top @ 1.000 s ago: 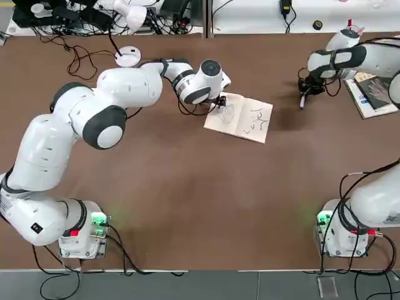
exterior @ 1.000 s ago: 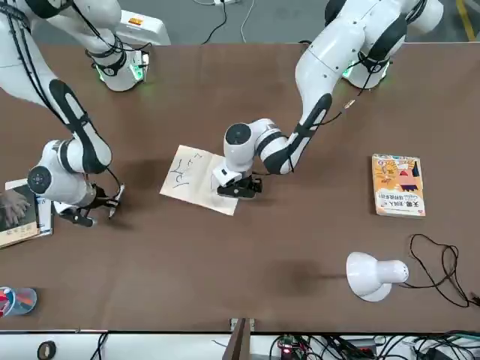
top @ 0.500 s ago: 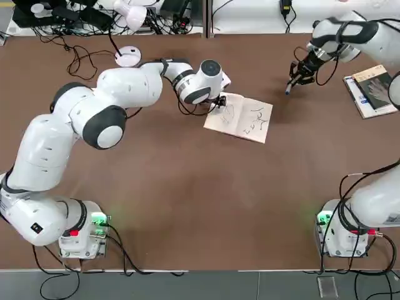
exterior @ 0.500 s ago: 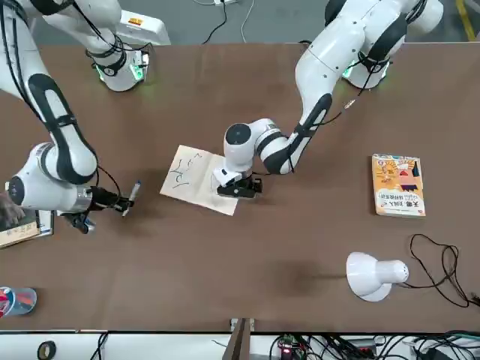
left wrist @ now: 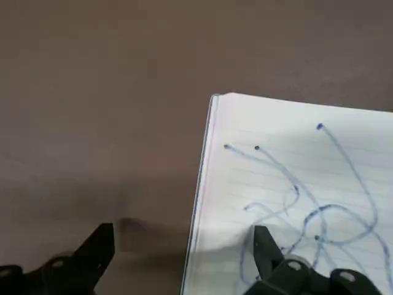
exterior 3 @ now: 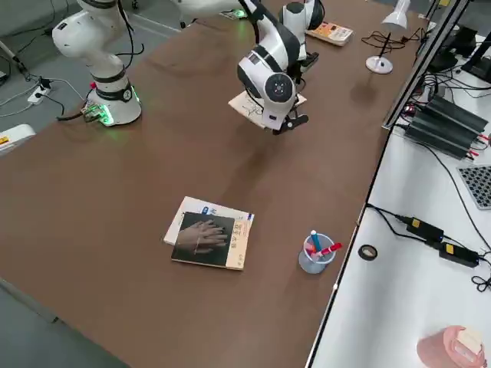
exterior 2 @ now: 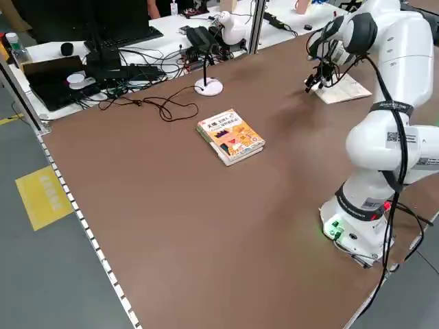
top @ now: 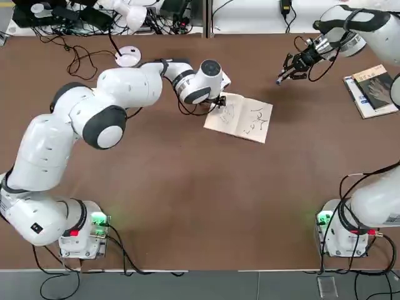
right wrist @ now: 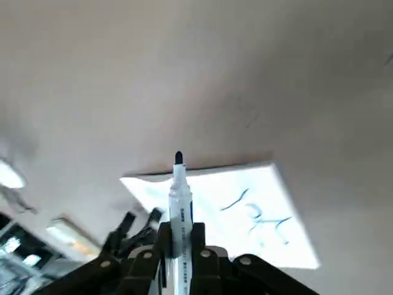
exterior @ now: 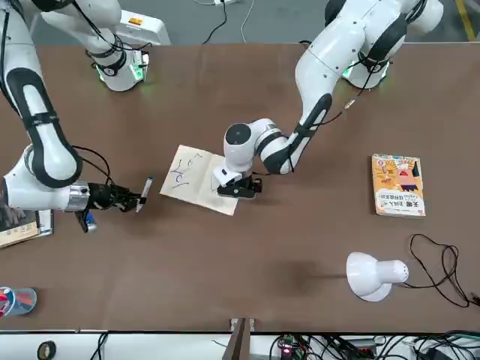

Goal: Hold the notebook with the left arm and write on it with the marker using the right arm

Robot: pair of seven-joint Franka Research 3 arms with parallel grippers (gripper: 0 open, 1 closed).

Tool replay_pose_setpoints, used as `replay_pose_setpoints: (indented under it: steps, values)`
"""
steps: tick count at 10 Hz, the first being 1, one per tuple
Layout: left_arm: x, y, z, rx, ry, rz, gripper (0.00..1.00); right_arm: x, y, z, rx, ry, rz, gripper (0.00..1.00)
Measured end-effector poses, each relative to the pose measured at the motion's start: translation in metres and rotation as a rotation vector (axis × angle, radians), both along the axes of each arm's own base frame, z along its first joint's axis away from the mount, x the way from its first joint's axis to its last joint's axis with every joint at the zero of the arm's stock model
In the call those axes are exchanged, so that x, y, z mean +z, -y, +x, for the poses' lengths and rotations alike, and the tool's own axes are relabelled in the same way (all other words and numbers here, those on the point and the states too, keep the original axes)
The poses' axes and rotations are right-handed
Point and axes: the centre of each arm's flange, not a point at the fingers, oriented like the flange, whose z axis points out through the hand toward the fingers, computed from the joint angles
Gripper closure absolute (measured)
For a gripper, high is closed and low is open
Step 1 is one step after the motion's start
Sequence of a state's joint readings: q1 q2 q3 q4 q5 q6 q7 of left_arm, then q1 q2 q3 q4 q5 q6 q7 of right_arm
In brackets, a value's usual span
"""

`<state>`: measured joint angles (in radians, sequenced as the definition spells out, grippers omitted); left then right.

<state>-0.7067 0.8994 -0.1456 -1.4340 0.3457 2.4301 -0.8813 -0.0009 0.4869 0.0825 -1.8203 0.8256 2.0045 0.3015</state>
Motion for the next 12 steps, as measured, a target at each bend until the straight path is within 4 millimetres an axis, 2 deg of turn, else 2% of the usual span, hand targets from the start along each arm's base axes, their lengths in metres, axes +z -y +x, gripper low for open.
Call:
replay_pose_setpoints:
  steps: [3,7,9,12]
  values:
    - [0.0,0.0,0.0,0.0,0.0,0.0,0.0,-0.007,-0.028,-0.01,-0.065,-0.049,0.133,0.83]
    - [0.0,0.0,0.0,0.0,0.0,0.0,0.0,-0.04,-0.081,-0.046,-0.039,-0.09,0.237,0.83]
    - [0.0,0.0,0.0,0.0,0.0,0.0,0.0,-0.054,-0.09,-0.062,-0.017,-0.094,0.256,0.83]
    - [0.0,0.0,0.0,0.0,0.0,0.0,0.0,-0.076,-0.087,-0.085,-0.018,-0.117,0.294,0.83]
